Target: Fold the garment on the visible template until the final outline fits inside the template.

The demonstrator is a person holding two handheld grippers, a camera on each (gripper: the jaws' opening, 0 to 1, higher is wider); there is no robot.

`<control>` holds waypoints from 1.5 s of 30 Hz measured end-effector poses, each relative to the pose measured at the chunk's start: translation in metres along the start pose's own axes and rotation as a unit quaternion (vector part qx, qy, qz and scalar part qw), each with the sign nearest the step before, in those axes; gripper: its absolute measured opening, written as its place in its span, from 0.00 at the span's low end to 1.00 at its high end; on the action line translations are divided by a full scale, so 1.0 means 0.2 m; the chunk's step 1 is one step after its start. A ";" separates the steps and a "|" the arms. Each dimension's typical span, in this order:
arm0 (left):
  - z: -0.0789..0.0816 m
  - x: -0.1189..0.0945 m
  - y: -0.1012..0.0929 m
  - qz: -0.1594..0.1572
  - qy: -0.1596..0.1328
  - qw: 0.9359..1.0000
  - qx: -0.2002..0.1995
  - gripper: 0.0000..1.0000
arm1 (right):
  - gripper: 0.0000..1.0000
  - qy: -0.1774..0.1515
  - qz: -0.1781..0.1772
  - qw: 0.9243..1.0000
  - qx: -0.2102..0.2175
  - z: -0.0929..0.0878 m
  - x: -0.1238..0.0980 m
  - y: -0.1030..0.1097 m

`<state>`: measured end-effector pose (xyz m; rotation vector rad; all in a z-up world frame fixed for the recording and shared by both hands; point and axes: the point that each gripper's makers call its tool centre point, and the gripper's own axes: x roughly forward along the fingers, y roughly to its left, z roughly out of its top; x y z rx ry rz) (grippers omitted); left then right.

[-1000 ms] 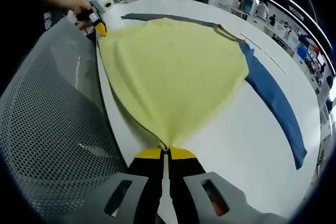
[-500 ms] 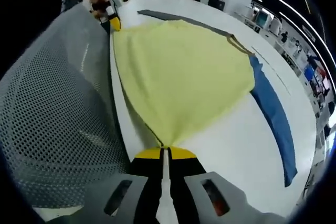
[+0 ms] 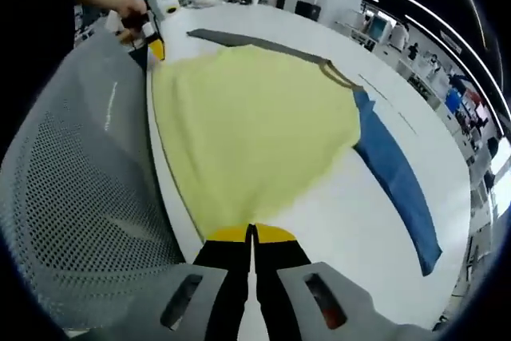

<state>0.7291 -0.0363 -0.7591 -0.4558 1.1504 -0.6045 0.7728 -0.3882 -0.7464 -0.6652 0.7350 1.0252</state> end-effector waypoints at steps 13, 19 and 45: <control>-0.12 0.14 -0.01 0.035 0.072 0.995 0.054 0.00 | 0.02 0.047 0.025 0.999 0.009 -0.10 0.14 0.12; -0.13 0.14 -0.02 0.045 0.080 0.993 0.073 0.00 | 0.02 0.037 0.021 0.999 0.020 -0.10 0.13 0.13; 0.25 -0.19 -0.19 0.112 -0.048 0.985 0.119 0.62 | 0.36 -0.098 -0.100 0.969 0.203 0.26 -0.29 -0.24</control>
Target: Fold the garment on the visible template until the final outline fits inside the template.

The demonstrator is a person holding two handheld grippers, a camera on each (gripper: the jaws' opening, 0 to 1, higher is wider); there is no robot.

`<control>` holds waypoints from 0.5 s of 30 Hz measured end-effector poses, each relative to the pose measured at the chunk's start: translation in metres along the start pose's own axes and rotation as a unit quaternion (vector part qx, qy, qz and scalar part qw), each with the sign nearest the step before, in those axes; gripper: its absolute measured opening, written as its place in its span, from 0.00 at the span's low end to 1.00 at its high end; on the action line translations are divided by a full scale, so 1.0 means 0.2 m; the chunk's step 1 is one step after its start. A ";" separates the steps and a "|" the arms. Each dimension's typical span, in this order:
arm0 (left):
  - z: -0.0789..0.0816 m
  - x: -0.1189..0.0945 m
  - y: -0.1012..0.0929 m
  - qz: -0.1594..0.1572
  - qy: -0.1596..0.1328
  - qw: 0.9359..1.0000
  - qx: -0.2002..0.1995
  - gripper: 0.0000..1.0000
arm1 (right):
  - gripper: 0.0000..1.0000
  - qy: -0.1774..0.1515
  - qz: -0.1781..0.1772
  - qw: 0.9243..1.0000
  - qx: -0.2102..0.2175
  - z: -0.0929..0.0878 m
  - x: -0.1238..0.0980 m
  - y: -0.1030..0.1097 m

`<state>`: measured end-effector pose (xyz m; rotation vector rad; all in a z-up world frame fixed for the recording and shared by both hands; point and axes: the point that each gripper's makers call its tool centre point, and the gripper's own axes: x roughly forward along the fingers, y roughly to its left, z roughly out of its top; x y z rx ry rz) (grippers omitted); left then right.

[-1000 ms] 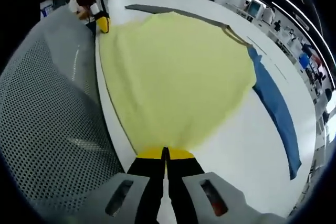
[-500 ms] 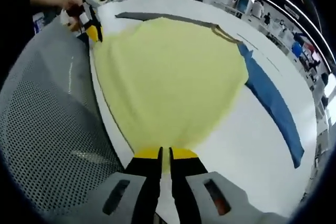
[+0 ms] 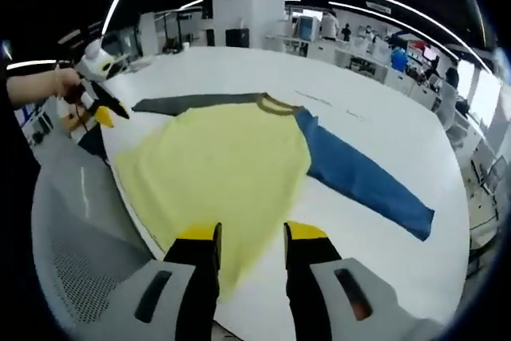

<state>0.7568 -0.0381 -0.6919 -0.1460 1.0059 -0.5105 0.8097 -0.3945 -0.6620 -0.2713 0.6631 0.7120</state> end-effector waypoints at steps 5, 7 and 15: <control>0.06 -0.10 0.03 0.025 -0.029 0.999 -0.003 0.74 | 0.48 0.000 -0.018 1.000 0.018 0.04 -0.08 -0.05; 0.08 -0.15 0.02 0.031 -0.039 0.999 -0.004 0.78 | 0.52 -0.014 -0.024 0.999 0.032 0.08 -0.13 -0.06; 0.19 -0.33 -0.02 0.046 -0.070 0.996 0.024 0.86 | 0.65 -0.068 -0.047 0.993 0.089 0.23 -0.30 -0.15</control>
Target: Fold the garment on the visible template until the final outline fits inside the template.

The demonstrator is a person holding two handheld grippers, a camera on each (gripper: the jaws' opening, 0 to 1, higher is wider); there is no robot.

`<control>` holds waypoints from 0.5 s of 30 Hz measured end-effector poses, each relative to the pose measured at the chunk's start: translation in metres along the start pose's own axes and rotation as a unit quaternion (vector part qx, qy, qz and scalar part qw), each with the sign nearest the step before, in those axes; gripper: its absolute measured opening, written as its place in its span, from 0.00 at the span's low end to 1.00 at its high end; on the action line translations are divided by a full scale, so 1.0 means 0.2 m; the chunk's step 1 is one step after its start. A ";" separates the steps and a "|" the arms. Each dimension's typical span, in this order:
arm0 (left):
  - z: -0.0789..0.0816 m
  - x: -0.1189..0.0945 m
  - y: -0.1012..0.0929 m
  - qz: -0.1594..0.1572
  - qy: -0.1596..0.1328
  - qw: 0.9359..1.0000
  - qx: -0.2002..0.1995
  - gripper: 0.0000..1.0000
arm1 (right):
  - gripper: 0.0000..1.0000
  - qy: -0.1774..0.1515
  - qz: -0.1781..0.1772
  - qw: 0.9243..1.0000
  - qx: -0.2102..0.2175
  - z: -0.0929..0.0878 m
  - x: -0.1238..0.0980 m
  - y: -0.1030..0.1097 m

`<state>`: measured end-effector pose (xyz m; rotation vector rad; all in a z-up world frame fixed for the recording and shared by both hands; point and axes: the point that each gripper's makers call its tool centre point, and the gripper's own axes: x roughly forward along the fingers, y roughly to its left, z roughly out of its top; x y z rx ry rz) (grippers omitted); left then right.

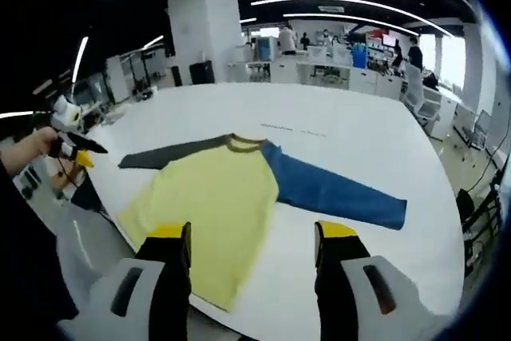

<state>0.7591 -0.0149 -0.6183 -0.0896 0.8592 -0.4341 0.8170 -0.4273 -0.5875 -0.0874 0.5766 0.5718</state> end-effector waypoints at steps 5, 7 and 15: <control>0.06 -0.09 -0.03 0.006 -0.013 1.000 0.013 0.89 | 0.70 -0.019 -0.015 1.000 -0.009 0.10 -0.10 -0.03; 0.08 -0.12 -0.04 0.008 -0.019 1.000 0.016 0.90 | 0.75 -0.029 -0.022 0.999 -0.011 0.13 -0.14 -0.04; 0.15 -0.23 -0.06 0.012 -0.061 0.998 -0.001 0.92 | 0.91 -0.038 -0.047 0.998 -0.020 0.19 -0.25 -0.08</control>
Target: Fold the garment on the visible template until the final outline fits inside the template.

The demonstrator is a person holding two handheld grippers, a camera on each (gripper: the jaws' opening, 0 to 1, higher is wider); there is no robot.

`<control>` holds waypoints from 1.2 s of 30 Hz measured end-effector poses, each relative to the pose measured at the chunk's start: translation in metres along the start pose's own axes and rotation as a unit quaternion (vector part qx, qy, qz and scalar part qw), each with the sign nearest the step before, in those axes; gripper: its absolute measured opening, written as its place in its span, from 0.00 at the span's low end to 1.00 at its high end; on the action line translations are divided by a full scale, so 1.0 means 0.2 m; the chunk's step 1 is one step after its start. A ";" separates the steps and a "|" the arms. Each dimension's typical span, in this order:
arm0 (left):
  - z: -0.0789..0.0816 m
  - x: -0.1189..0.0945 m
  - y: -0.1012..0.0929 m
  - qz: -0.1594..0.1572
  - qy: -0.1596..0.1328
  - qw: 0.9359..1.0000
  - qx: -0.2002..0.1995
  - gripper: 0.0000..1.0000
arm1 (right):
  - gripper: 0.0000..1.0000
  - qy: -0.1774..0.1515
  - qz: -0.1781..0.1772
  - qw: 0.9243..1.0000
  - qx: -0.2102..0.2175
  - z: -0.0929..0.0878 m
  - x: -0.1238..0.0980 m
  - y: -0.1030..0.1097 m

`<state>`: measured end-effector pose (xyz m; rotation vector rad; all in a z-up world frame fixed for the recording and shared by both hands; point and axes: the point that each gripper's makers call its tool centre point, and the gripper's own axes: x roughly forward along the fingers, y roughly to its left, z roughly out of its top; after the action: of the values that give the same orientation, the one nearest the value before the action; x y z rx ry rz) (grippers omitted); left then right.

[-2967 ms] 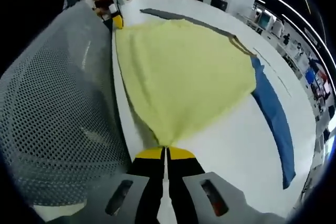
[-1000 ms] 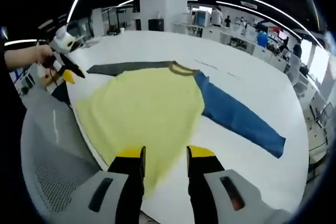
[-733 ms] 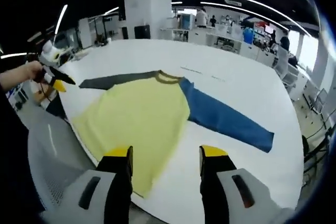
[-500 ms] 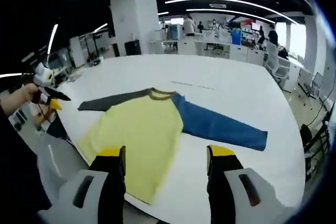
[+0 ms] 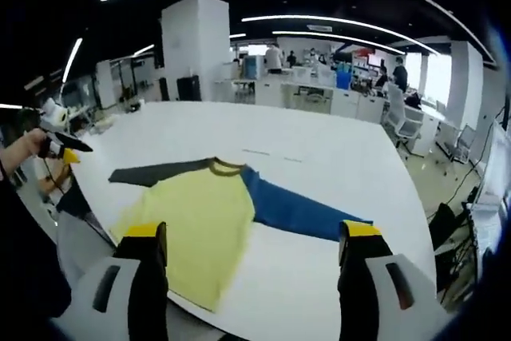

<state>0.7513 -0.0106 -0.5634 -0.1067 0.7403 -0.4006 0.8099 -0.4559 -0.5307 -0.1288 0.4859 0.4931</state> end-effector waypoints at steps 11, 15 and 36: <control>-0.03 -0.11 0.06 0.022 -0.005 1.000 -0.008 0.98 | 1.00 -0.015 0.015 0.997 0.079 -0.13 -0.11 -0.03; -0.06 -0.15 0.10 0.030 -0.004 0.999 -0.014 0.98 | 1.00 -0.017 -0.010 0.993 0.114 -0.22 -0.19 -0.09; -0.06 -0.13 0.10 0.025 -0.015 1.000 -0.006 1.00 | 1.00 0.001 -0.026 0.994 0.110 -0.33 -0.25 -0.09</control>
<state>0.7324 0.0174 -0.5606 -0.1051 0.7149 -0.3458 0.7526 -0.5073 -0.5650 0.0686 0.5346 0.3860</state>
